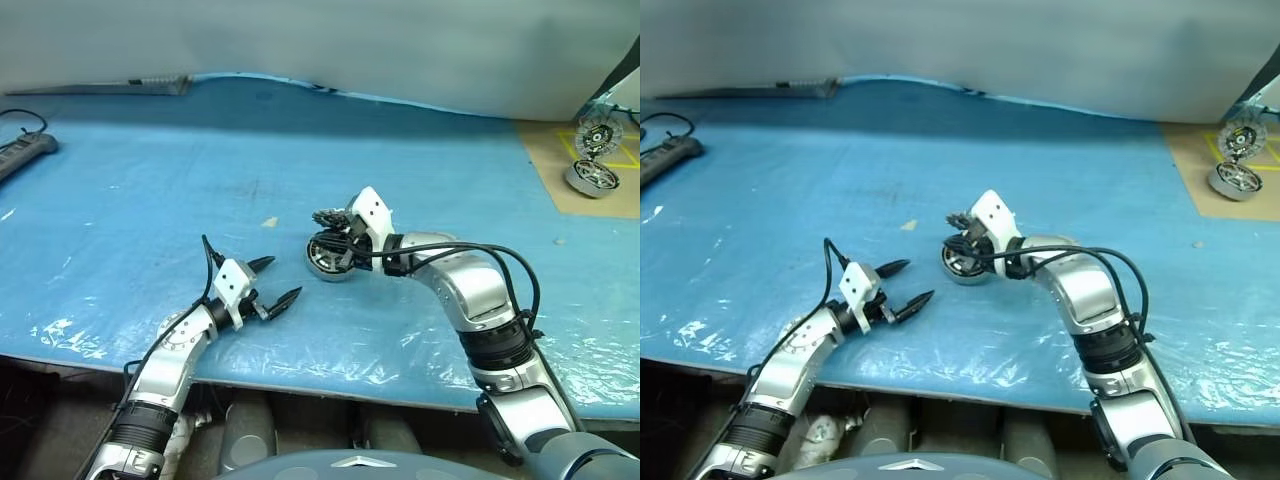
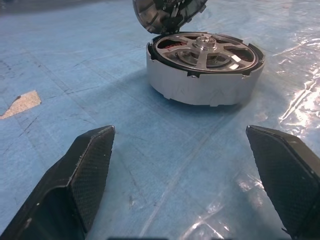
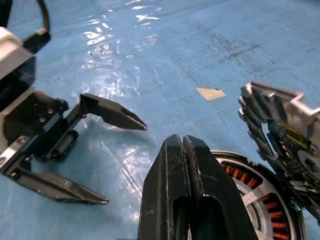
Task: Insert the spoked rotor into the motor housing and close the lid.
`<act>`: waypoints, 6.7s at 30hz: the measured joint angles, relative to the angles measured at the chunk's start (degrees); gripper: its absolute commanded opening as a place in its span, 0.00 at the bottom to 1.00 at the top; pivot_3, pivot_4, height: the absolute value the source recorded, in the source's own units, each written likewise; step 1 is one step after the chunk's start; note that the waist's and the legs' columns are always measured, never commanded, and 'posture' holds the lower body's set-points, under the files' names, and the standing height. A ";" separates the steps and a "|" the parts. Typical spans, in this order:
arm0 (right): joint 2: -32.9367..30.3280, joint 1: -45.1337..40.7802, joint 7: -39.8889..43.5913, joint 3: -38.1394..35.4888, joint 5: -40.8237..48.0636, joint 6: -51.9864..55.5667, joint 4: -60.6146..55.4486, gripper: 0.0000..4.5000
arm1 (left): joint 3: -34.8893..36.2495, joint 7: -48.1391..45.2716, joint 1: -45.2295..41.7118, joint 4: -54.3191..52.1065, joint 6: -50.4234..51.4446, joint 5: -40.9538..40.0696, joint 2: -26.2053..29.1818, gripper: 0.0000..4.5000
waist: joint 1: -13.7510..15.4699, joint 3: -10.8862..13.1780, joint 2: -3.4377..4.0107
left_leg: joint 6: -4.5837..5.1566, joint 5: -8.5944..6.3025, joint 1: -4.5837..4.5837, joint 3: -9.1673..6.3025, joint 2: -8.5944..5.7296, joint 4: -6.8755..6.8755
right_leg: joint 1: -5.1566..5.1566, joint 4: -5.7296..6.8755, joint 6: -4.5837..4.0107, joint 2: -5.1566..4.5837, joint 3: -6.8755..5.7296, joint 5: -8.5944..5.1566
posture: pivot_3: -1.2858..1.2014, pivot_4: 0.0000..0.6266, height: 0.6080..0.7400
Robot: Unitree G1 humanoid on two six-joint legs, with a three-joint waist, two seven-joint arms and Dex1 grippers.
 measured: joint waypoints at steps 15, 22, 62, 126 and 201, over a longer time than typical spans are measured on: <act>1.07 4.62 -2.26 1.44 -0.72 -8.78 7.16 0.01 | 0.01 -0.22 0.00 -0.35 0.07 -0.01 0.44 1.00 | -0.11 -0.01 -0.01 | 0.00 -0.01 0.40 0.00 -0.03 -0.04 | 0.36 -0.03 -0.15 -0.02 0.06 -0.11 | 0.52 0.24 1.00; 1.70 5.26 -1.98 -0.93 3.03 -6.31 4.84 0.01 | 0.01 -0.28 -0.01 -0.37 0.11 -0.03 0.62 1.00 | -0.11 -0.01 -0.01 | 0.00 0.00 0.28 0.01 -0.05 -0.19 | 0.19 -0.09 0.05 -0.01 0.06 0.02 | 0.52 0.24 1.00; 2.14 4.85 -3.26 0.46 -0.98 -22.25 15.99 0.01 | 0.03 -0.20 -0.13 -0.37 0.56 -0.02 0.44 1.00 | -0.33 -0.22 -0.18 | -0.01 -0.03 1.22 0.04 -0.07 -0.92 | 1.06 -0.85 -0.08 -0.13 0.08 -0.18 | 0.52 0.24 1.00; 0.12 -25.34 32.13 -10.44 3.58 -12.57 58.92 0.01 | 0.09 0.01 1.47 -2.57 1.14 -0.03 0.84 1.00 | -1.03 -0.14 -0.14 | -0.05 -0.11 -0.11 0.08 0.50 0.12 | -0.19 0.53 -0.49 0.05 -0.26 -0.34 | 0.52 0.24 1.00; 3.42 2.86 -10.69 6.07 -10.82 -16.96 9.96 0.66 | -0.67 -0.86 0.75 -4.13 3.00 -0.10 1.28 1.00 | -1.52 -0.10 -0.09 | -0.18 -0.10 0.74 0.04 -0.04 -0.44 | 0.44 -0.11 -0.17 0.04 0.13 -0.22 | 0.52 0.24 1.00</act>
